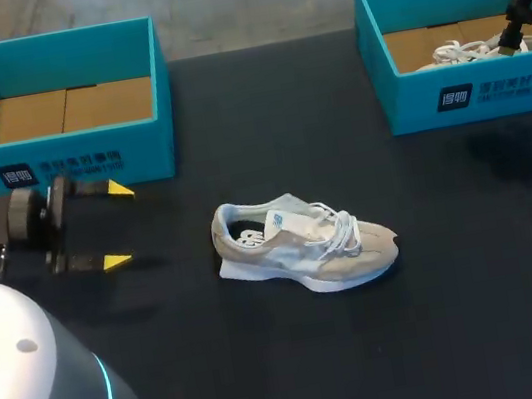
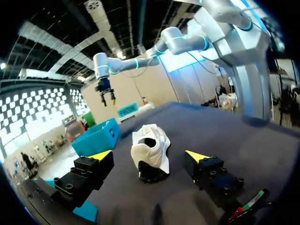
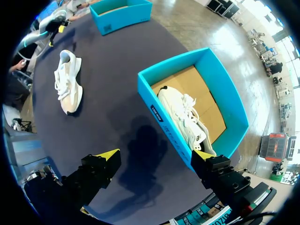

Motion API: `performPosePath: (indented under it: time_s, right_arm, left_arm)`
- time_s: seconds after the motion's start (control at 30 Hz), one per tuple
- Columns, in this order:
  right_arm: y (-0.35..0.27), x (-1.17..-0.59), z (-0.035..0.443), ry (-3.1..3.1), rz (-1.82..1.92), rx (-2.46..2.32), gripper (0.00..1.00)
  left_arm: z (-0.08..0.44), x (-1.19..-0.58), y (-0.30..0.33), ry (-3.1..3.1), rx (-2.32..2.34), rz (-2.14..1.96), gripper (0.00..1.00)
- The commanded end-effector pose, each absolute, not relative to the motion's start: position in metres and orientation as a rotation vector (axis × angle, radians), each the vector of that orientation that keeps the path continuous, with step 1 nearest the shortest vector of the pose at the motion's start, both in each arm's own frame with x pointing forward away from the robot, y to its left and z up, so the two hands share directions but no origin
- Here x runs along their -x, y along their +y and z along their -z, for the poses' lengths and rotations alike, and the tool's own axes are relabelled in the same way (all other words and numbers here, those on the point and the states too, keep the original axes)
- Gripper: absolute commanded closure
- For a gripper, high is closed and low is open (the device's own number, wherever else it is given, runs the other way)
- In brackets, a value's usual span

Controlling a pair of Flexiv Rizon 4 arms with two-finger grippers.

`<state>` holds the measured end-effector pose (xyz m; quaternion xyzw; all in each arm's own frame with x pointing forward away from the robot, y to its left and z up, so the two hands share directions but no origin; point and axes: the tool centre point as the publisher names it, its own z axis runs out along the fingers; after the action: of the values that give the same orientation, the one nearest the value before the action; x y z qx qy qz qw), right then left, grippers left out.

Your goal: Take the shoe out of the shoebox, open the shoe tongue, remove and reinsert the insole, then place the shoe into the shoebox

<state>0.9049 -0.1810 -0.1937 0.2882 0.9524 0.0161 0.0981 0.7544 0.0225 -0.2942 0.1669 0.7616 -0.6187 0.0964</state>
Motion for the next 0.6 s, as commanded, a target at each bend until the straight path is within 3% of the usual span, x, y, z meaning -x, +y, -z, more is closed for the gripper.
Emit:
performPosePath:
  time_s: [0.03, 0.6]
  right_arm:
    - [-0.181, -0.905, 0.194, 2.82, -0.049, -0.853, 0.0]
    - [-0.181, -0.905, 0.194, 2.82, -0.049, -0.853, 0.0]
  left_arm:
    - [0.301, -0.746, 0.023, 2.31, -0.175, 1.891, 0.0]
    - [0.333, -0.748, 0.026, 2.45, -0.016, 1.836, 0.0]
